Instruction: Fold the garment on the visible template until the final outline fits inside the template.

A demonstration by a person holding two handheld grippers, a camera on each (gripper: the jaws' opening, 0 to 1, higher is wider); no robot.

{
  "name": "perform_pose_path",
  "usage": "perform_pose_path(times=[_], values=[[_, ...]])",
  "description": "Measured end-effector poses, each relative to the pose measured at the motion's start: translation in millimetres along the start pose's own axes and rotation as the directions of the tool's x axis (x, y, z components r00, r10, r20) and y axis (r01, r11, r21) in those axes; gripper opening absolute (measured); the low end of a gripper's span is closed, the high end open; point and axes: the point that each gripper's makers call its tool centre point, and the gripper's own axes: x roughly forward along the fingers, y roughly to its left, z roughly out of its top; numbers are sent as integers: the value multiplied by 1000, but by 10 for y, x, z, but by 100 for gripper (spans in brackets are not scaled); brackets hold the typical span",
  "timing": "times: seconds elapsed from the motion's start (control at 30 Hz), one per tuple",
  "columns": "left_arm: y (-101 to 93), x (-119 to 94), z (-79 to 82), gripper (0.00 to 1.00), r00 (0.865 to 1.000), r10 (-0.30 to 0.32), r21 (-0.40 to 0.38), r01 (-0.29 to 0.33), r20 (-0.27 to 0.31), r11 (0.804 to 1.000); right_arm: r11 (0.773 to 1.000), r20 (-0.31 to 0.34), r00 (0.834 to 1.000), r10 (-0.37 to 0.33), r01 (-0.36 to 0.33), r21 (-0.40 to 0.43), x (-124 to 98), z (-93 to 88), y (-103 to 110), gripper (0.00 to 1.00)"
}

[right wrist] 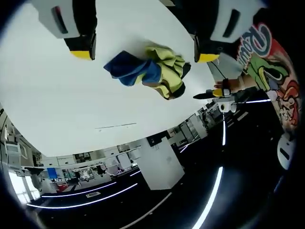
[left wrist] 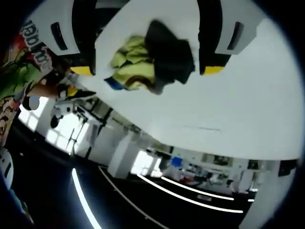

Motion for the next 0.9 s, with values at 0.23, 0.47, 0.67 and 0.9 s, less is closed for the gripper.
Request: perform_pose_path(times=[0.23,0.47,0.67,0.9], values=[[-7,25,28,81,1000,-25,-17,25,-1,1000,1000,-5,1000,2,-2,10,-24,-53,16,73],[-7,24,34,76,999,-33,-6,33,-18,999,1000,-6,1000,-1,1,20,-56,-42,-7,63],[-25,8,39,67,999,-45,-2,45,-18,999,1000,-11,1000,19,-19,20,-31,-14,27,53],[-50,-12,38,57,998,-59,-21,58,-9,998,999,-19,999,32,-31,18,7,-32,47,48]])
